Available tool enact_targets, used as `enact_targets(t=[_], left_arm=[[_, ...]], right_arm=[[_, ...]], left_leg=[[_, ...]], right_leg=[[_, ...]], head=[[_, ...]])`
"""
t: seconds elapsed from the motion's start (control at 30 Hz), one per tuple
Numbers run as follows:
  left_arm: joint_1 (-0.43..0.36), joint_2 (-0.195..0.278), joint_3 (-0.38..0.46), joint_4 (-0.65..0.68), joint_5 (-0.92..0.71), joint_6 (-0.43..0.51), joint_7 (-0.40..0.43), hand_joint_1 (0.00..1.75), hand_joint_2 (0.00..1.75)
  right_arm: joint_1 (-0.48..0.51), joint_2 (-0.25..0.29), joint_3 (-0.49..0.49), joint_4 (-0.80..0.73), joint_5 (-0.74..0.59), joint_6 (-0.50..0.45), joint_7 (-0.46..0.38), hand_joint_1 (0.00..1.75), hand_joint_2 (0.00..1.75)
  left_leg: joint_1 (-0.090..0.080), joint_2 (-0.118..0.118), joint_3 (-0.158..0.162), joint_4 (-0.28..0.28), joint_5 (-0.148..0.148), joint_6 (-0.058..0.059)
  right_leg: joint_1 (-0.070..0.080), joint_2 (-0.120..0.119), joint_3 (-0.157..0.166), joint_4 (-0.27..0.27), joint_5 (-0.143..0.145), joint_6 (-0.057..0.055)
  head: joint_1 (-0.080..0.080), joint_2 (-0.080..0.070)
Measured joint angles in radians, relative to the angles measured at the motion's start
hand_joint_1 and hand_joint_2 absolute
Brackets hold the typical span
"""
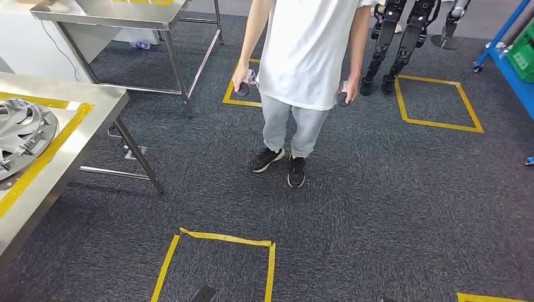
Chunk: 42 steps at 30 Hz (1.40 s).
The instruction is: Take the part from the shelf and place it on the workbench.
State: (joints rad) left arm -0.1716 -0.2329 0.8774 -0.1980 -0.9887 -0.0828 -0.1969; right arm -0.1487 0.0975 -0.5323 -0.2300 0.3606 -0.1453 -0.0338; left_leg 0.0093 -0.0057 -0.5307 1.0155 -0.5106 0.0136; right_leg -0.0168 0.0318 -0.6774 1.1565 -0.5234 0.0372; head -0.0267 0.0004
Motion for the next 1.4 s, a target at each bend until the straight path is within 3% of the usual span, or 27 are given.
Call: enact_targets(t=[0.07, 0.1, 0.13, 0.17, 0.23, 0.27, 0.3, 0.37, 0.4, 0.47, 0.53, 0.6, 0.63, 0.67, 0.73, 0.8, 0.87, 0.9, 0.93, 0.97, 1.03, 1.1, 1.13, 1.2, 1.27, 1.33, 1.4], left_arm=[[0.003, 0.002, 0.0, 0.0, -0.001, 0.0, 0.002, 0.0, 0.0], [0.003, 0.002, 0.0, 0.0, -0.002, 0.0, 0.004, 0.0, 0.0], [0.002, 0.002, 0.0, 0.0, -0.003, 0.0, 0.006, 0.0, 0.0], [0.001, 0.002, 0.0, 0.0, -0.005, 0.0, 0.007, 0.0, 0.0], [0.0, 0.002, 0.0, 0.0, -0.007, -0.001, 0.008, 0.0, 0.0], [-0.001, 0.002, 0.0, 0.0, -0.008, -0.001, 0.008, 0.0, 0.0], [-0.002, 0.001, 0.0, 0.0, -0.009, -0.001, 0.009, 0.0, 0.0], [-0.006, 0.001, 0.0, 0.0, -0.012, -0.001, 0.01, 0.0, 0.0], [-0.007, 0.0, 0.0, 0.0, -0.013, -0.002, 0.011, 0.0, 0.0], [-0.007, -0.001, 0.0, 0.0, -0.016, -0.005, 0.013, 0.0, 0.0], [-0.004, 0.0, 0.0, 0.0, -0.016, -0.007, 0.014, 0.0, 0.0], [0.0, 0.0, 0.0, 0.001, -0.016, -0.007, 0.015, 0.0, 0.0], [0.0, 0.0, 0.0, 0.001, -0.015, -0.008, 0.014, 0.0, 0.0], [0.0, 0.0, 0.0, 0.001, -0.015, -0.008, 0.014, 0.0, 0.0], [-0.001, 0.0, 0.0, 0.001, -0.014, -0.008, 0.014, 0.0, 0.0], [-0.002, 0.0, 0.0, 0.002, -0.013, -0.009, 0.014, 0.0, 0.0], [-0.002, -0.001, 0.0, 0.003, -0.013, -0.009, 0.014, 0.0, 0.0], [-0.003, -0.002, 0.0, 0.003, -0.013, -0.01, 0.014, 0.0, 0.0], [-0.003, -0.003, 0.0, 0.003, -0.013, -0.01, 0.014, 0.0, 0.0], [-0.003, -0.004, 0.0, 0.003, -0.013, -0.011, 0.013, 0.0, 0.0], [0.0, -0.005, 0.0, 0.003, -0.013, -0.011, 0.013, 0.0, 0.0], [0.004, -0.005, 0.001, 0.003, -0.013, -0.011, 0.014, 0.0, 0.0], [0.005, -0.005, 0.001, 0.003, -0.013, -0.011, 0.014, 0.0, 0.0], [0.004, -0.005, 0.001, 0.003, -0.013, -0.011, 0.014, 0.0, 0.0], [0.004, -0.006, 0.001, 0.003, -0.013, -0.011, 0.014, 0.0, 0.0], [0.003, -0.008, 0.001, 0.003, -0.013, -0.011, 0.014, 0.0, 0.0], [0.0, -0.009, 0.001, 0.003, -0.013, -0.011, 0.014, 0.0, 0.0]], right_arm=[[-0.002, 0.0, -0.001, 0.0, 0.0, 0.0, 0.001, 0.0, 0.0], [0.0, 0.0, -0.001, 0.0, 0.0, 0.0, 0.001, 0.0, 0.0], [0.002, 0.0, -0.002, 0.0, 0.0, 0.0, 0.002, 0.0, 0.0], [0.004, 0.0, -0.003, 0.0, 0.0, 0.0, 0.002, 0.0, 0.0], [0.003, 0.0, -0.005, 0.0, 0.0, 0.0, 0.002, 0.0, 0.0], [0.001, 0.0, -0.006, 0.0, 0.001, 0.0, 0.002, 0.0, 0.0], [0.0, 0.0, -0.006, 0.0, 0.001, 0.0, 0.002, 0.0, 0.0], [0.003, 0.0, -0.008, 0.0, 0.002, 0.0, 0.004, 0.0, 0.0], [0.005, -0.001, -0.009, 0.0, 0.003, -0.001, 0.005, 0.0, 0.0], [0.007, -0.001, -0.01, 0.0, 0.006, -0.002, 0.009, 0.0, 0.0], [0.005, -0.001, -0.011, 0.0, 0.009, -0.003, 0.013, 0.0, 0.0], [0.007, -0.001, -0.011, 0.0, 0.013, -0.003, 0.016, 0.0, 0.0], [0.009, -0.001, -0.012, 0.0, 0.015, -0.004, 0.017, 0.0, 0.0], [0.01, -0.001, -0.013, 0.0, 0.016, -0.004, 0.017, 0.0, 0.0], [0.01, -0.001, -0.014, 0.0, 0.017, -0.005, 0.017, 0.0, 0.0], [0.01, -0.002, -0.015, 0.0, 0.018, -0.005, 0.018, 0.0, 0.0], [0.013, -0.003, -0.016, 0.0, 0.021, -0.007, 0.019, 0.0, 0.0], [0.016, -0.003, -0.017, 0.001, 0.024, -0.007, 0.021, 0.0, 0.0], [0.019, -0.004, -0.017, 0.001, 0.026, -0.008, 0.022, 0.0, 0.0], [0.019, -0.004, -0.018, 0.001, 0.029, -0.008, 0.023, 0.0, 0.0], [0.018, -0.005, -0.019, 0.002, 0.033, -0.009, 0.024, 0.0, 0.0], [0.019, -0.005, -0.019, 0.002, 0.035, -0.009, 0.024, 0.0, 0.0], [0.021, -0.005, -0.019, 0.002, 0.035, -0.009, 0.024, 0.0, 0.0], [0.025, -0.006, -0.021, 0.002, 0.035, -0.009, 0.024, 0.0, 0.0], [0.023, -0.006, -0.022, 0.002, 0.035, -0.009, 0.024, 0.0, 0.0], [0.022, -0.007, -0.023, 0.002, 0.036, -0.009, 0.023, 0.0, 0.0], [0.025, -0.009, -0.024, 0.002, 0.036, -0.009, 0.023, 0.0, 0.0]], left_leg=[[-0.006, 0.031, -0.001, 0.0, -0.002, 0.005], [-0.008, 0.046, 0.0, 0.001, -0.004, 0.006], [-0.01, 0.06, 0.001, 0.001, -0.005, 0.006], [-0.011, 0.073, 0.002, 0.001, -0.007, 0.006], [-0.015, 0.095, 0.007, 0.001, -0.013, 0.001], [-0.017, 0.104, 0.009, 0.001, -0.016, -0.004], [-0.019, 0.113, 0.011, 0.001, -0.019, -0.008], [-0.02, 0.128, 0.017, -0.002, -0.023, -0.018], [-0.019, 0.119, 0.019, 0.002, -0.027, -0.024], [-0.014, 0.068, 0.0, 0.052, -0.06, -0.036], [-0.009, 0.018, -0.06, 0.177, -0.122, -0.043], [-0.006, 0.009, -0.113, 0.275, -0.149, -0.047], [-0.004, 0.007, -0.115, 0.272, -0.132, -0.049], [-0.001, 0.003, -0.099, 0.23, -0.098, -0.05], [0.008, -0.038, -0.041, 0.094, -0.031, -0.053], [0.012, -0.074, -0.011, 0.02, -0.01, -0.045], [0.007, -0.064, -0.011, 0.017, -0.011, -0.027], [0.006, -0.052, -0.009, 0.014, -0.007, -0.018], [0.005, -0.04, -0.008, 0.01, -0.004, -0.009], [0.005, -0.026, -0.007, 0.006, 0.0, -0.002], [0.0, 0.005, -0.007, 0.003, 0.0, 0.006], [-0.005, 0.038, -0.008, 0.003, -0.002, 0.009], [-0.007, 0.053, -0.008, 0.003, -0.003, 0.01], [-0.009, 0.079, -0.005, 0.003, -0.006, 0.009], [-0.013, 0.1, 0.001, 0.003, -0.011, 0.003], [-0.015, 0.117, 0.006, 0.002, -0.014, -0.007], [-0.014, 0.129, 0.011, 0.0, -0.017, -0.019]], right_leg=[[0.0, -0.021, -0.06, 0.125, -0.051, 0.002], [0.0, -0.024, -0.071, 0.15, -0.053, 0.001], [0.001, -0.027, -0.06, 0.134, -0.037, -0.001], [0.002, -0.034, -0.029, 0.079, -0.007, -0.005], [0.01, -0.075, 0.047, -0.06, 0.042, -0.017], [0.015, -0.09, 0.071, -0.105, 0.053, -0.023], [0.019, -0.099, 0.08, -0.125, 0.054, -0.029], [0.021, -0.081, 0.08, -0.131, 0.054, -0.038], [0.019, -0.071, 0.082, -0.134, 0.056, -0.043], [0.012, -0.05, 0.086, -0.142, 0.062, -0.054], [0.01, -0.026, 0.086, -0.143, 0.063, -0.061], [0.01, 0.003, 0.086, -0.142, 0.063, -0.061], [0.009, 0.018, 0.086, -0.141, 0.063, -0.06], [0.008, 0.033, 0.087, -0.139, 0.063, -0.058], [0.006, 0.061, 0.084, -0.131, 0.061, -0.048], [0.005, 0.085, 0.076, -0.126, 0.062, -0.032], [0.001, 0.105, 0.069, -0.13, 0.068, -0.016], [-0.001, 0.102, 0.066, -0.129, 0.069, -0.01], [-0.001, 0.082, 0.058, -0.117, 0.062, -0.006], [0.001, 0.053, 0.042, -0.087, 0.043, -0.003], [0.004, -0.007, -0.016, 0.033, -0.02, 0.0], [0.003, -0.023, -0.068, 0.143, -0.061, 0.002], [0.003, -0.025, -0.069, 0.15, -0.055, 0.001], [0.004, -0.041, -0.009, 0.049, -0.001, -0.004], [0.012, -0.085, 0.066, -0.083, 0.039, -0.016], [0.02, -0.107, 0.09, -0.131, 0.045, -0.028], [0.019, -0.085, 0.089, -0.136, 0.051, -0.037]], head=[[0.002, 0.0], [0.002, 0.0], [0.003, 0.0], [0.003, 0.0], [0.003, 0.0], [0.002, 0.0], [0.001, 0.0], [0.0, 0.0], [0.0, 0.0], [-0.003, 0.0], [-0.008, 0.0], [-0.009, 0.0], [-0.01, 0.0], [-0.01, 0.0], [-0.01, 0.0], [-0.011, 0.0], [-0.01, 0.0], [-0.01, 0.0], [-0.008, 0.0], [-0.005, 0.0], [0.001, 0.0], [0.002, 0.0], [0.002, 0.0], [0.002, 0.0], [0.002, 0.0], [0.0, 0.0], [0.0, 0.0]])
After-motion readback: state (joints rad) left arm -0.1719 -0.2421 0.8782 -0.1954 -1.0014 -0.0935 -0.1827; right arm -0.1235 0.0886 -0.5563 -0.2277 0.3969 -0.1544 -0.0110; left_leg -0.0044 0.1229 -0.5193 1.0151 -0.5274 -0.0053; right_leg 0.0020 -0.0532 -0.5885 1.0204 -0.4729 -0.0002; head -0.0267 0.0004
